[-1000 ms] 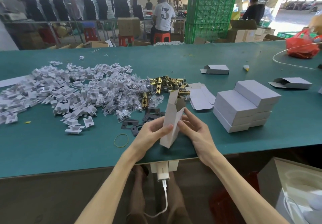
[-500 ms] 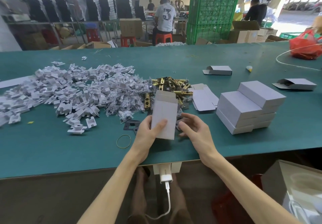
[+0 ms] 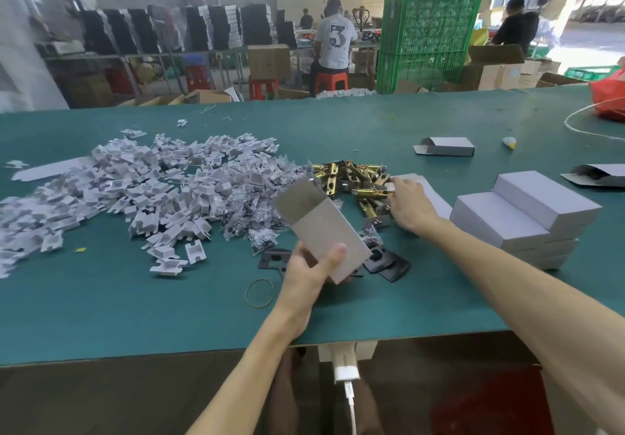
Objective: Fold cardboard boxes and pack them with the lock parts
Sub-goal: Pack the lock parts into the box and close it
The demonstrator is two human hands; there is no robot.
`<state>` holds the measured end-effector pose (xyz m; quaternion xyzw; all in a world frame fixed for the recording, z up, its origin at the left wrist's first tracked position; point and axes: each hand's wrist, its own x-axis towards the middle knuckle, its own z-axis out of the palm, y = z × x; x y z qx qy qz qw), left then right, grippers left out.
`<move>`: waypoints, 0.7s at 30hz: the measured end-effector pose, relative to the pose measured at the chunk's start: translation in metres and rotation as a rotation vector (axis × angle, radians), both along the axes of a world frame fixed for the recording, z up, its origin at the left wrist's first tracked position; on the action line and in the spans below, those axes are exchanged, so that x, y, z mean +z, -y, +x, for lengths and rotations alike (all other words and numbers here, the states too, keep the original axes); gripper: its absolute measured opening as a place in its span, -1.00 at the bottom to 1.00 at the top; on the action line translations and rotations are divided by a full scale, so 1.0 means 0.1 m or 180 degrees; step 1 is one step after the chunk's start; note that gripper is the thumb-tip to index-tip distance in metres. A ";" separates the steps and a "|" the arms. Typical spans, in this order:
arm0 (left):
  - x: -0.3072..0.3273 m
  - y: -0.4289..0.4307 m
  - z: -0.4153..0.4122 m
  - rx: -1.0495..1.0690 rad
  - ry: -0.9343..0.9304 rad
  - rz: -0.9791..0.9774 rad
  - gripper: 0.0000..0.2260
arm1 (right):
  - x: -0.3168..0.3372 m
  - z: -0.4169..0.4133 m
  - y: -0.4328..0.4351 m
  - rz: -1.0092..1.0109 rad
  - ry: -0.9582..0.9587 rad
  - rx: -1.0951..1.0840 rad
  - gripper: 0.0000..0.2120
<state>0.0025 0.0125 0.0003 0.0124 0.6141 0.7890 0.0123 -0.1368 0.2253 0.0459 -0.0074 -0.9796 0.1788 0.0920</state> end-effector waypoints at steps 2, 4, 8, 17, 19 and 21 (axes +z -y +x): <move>-0.02 0.01 0.00 -0.0118 -0.0018 -0.0160 -0.33 | -0.02 -0.03 -0.02 0.0400 0.0042 0.0098 -0.76; -0.02 0.01 0.00 -0.0251 -0.0060 -0.0290 -0.37 | -0.02 -0.03 -0.03 0.0493 0.0003 0.0138 -0.83; -0.04 0.01 -0.01 -0.0361 -0.0118 -0.0414 -0.45 | 0.02 0.06 0.03 0.0559 -0.0271 0.0222 -0.88; -0.05 0.03 0.01 -0.0413 -0.0230 -0.0627 -0.53 | 0.25 0.26 0.31 -0.0498 -0.0754 0.0266 -0.71; -0.03 0.02 0.01 -0.0339 -0.0209 -0.0650 -0.49 | 0.36 0.28 0.33 -0.0740 -0.0834 0.0218 -0.72; -0.02 0.01 0.01 -0.0271 -0.0191 -0.0703 -0.45 | 0.49 0.31 0.33 -0.1038 -0.0900 0.0196 -0.72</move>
